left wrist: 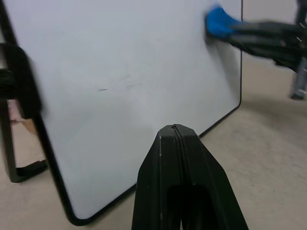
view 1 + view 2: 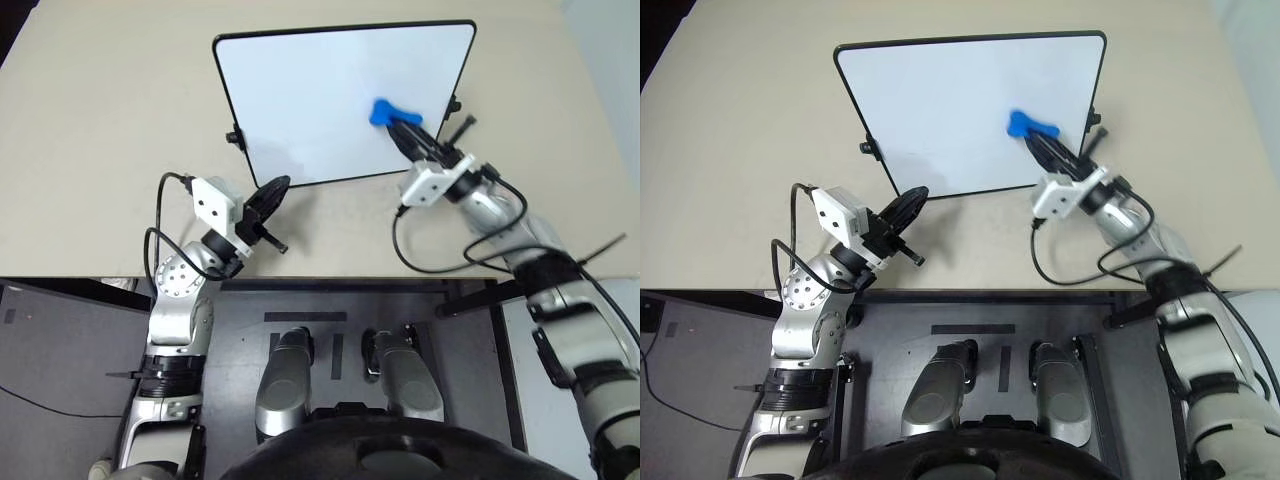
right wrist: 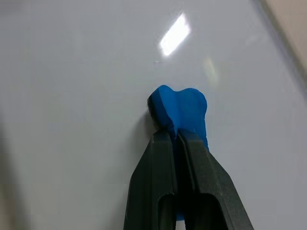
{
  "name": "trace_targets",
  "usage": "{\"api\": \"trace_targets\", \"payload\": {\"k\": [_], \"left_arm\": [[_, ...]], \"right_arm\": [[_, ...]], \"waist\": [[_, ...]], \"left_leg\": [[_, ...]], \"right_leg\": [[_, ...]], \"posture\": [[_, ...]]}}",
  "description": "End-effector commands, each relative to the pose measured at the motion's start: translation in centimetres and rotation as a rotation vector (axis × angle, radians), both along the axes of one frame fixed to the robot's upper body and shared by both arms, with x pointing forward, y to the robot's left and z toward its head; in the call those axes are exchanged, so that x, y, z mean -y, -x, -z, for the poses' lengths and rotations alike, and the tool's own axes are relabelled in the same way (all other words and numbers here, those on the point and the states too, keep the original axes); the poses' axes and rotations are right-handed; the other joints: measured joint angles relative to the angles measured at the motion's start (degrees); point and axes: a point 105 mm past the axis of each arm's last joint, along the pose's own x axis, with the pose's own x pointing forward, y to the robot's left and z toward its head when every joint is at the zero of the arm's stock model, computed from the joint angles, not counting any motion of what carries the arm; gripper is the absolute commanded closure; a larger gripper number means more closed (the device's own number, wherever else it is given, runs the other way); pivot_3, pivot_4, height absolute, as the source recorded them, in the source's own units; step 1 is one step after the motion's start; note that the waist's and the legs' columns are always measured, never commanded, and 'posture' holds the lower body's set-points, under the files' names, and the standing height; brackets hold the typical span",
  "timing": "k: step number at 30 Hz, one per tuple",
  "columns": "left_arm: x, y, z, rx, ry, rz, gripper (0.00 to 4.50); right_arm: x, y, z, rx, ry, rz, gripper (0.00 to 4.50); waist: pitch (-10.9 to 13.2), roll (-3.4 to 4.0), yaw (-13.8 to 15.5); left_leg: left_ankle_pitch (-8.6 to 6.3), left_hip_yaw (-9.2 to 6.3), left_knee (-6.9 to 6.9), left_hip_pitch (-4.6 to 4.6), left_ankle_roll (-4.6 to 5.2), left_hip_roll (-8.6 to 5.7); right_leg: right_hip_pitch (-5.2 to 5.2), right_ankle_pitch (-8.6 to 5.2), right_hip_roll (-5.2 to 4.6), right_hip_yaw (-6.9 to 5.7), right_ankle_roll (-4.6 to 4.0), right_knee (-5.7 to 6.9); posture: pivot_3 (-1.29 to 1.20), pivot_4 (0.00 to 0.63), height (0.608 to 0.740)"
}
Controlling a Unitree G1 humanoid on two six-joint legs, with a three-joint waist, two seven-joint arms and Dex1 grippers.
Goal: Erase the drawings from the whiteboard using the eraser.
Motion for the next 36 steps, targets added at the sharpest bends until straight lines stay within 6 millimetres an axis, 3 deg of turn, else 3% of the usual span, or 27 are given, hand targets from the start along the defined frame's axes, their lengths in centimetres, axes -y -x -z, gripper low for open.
{"api": "trace_targets", "payload": {"k": [1, 8, 13, 17, 21, 26, 30, 36], "left_arm": [[0.2, 0.5, -1.1, 0.046, -0.007, 0.019, 4.50], [0.7, 0.0, -0.9, 0.029, -0.014, 0.062, 4.50], [1.1, -0.5, -1.1, 0.034, -0.013, 0.084, 4.50], [1.1, -0.5, -1.1, 0.033, -0.015, 0.087, 4.50], [0.8, -0.7, -1.1, 0.031, -0.019, 0.085, 4.50], [0.8, -1.2, -1.4, 0.037, -0.025, 0.089, 4.50], [1.1, -1.7, -1.4, 0.041, -0.027, 0.088, 4.50], [1.5, -2.1, -1.9, 0.048, -0.036, 0.121, 4.50]], "right_arm": [[2.7, 2.0, -1.3, -0.167, -0.069, 0.025, 4.47], [7.0, 7.3, 2.3, -0.480, 0.017, 0.131, 4.47], [6.8, 8.4, 3.4, -0.558, 0.013, 0.149, 4.47], [6.8, 8.7, 3.3, -0.584, -0.002, 0.155, 3.36], [6.6, 8.7, 2.7, -0.582, -0.017, 0.150, 1.92], [6.2, 8.3, 0.5, -0.502, -0.062, 0.138, 0.19], [6.6, 8.2, -0.1, -0.486, -0.135, 0.164, 0.19], [5.4, 8.3, -0.4, -0.467, -0.189, 0.160, 0.19]], "waist": [[0.0, 0.00, 0.1], [0.0, -0.11, -0.2], [0.0, -0.11, -0.5], [0.0, -0.11, -0.5], [0.0, -0.11, -0.5], [0.0, -0.11, -0.3], [0.0, -0.11, -0.3], [0.0, -0.10, -0.3]], "left_leg": [[-0.01, 0.02, 0.04, -0.06, 0.19, 0.00], [-0.41, 0.06, 0.14, 0.01, 0.30, -0.01], [-0.38, 0.05, 0.14, 0.41, 0.33, 0.00], [-0.24, 0.03, 0.33, 0.41, 0.49, 0.00], [-0.23, -0.01, 0.56, 0.41, 0.55, -0.03], [-0.23, -0.08, 0.68, 0.40, 0.55, -0.04], [-0.25, -0.09, 0.76, 0.41, 0.58, -0.05], [-0.31, -0.10, 0.78, 0.39, 0.64, -0.06]], "right_leg": [[-0.02, -0.08, 0.00, 0.00, 0.05, 0.00], [0.01, -0.50, 0.03, -0.02, 0.46, 0.14], [0.37, -0.64, 0.08, 0.02, 0.29, 0.18], [0.50, -0.79, 0.09, 0.03, 0.53, 0.18], [0.62, -0.82, 0.09, 0.04, 0.72, 0.19], [0.67, -0.80, 0.12, 0.04, 0.71, 0.25], [0.71, -0.74, 0.13, 0.04, 0.63, 0.26], [0.71, -0.69, 0.13, 0.04, 0.53, 0.26]], "posture": [[0.00, 0.150, 0.740], [0.00, 0.150, 0.740], [0.00, 0.150, 0.740], [0.00, 0.150, 0.740], [0.00, 0.150, 0.740], [0.00, 0.150, 0.740], [0.00, 0.150, 0.740], [0.00, 0.150, 0.740]]}}
